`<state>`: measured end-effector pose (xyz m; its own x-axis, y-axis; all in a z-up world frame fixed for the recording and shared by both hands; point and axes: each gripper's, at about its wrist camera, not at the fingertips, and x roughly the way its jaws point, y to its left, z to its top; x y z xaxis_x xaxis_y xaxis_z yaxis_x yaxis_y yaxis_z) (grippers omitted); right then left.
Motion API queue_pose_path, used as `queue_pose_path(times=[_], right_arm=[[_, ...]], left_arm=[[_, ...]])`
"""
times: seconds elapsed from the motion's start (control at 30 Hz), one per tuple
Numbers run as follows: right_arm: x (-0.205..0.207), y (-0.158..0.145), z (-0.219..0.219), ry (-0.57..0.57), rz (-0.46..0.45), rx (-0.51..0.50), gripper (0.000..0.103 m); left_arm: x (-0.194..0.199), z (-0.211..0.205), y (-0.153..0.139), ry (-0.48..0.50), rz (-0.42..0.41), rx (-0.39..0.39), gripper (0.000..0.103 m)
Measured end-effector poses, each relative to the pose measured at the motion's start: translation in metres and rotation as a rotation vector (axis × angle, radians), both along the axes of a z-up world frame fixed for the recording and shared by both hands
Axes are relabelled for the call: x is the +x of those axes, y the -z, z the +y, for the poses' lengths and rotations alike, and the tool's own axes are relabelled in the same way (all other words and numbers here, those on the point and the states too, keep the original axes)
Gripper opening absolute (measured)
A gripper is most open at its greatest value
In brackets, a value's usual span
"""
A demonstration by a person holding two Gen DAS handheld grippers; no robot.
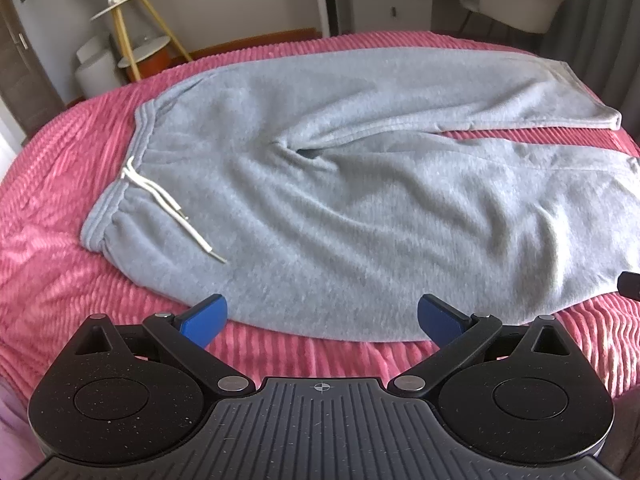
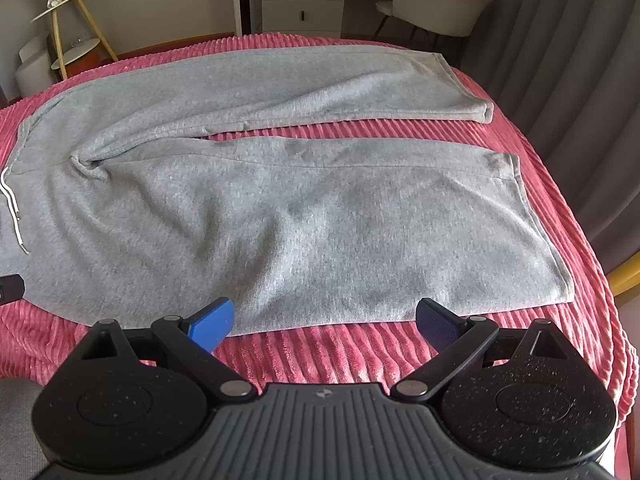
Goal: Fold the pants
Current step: 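Move both tools over the grey sweatpants toward the leg hems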
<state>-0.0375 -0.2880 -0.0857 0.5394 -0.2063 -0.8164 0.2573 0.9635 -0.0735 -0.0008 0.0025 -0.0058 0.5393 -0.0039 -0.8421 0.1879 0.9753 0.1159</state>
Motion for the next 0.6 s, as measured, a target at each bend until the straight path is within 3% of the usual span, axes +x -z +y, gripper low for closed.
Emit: queue_pose_path(times=[0.6], right_arm=[[0.0013,0.0046,0.0024,0.003,0.007,-0.002,0.098]], left_arm=[[0.0022,-0.0025,0.0049,0.013,0.023,-0.001,0.103]])
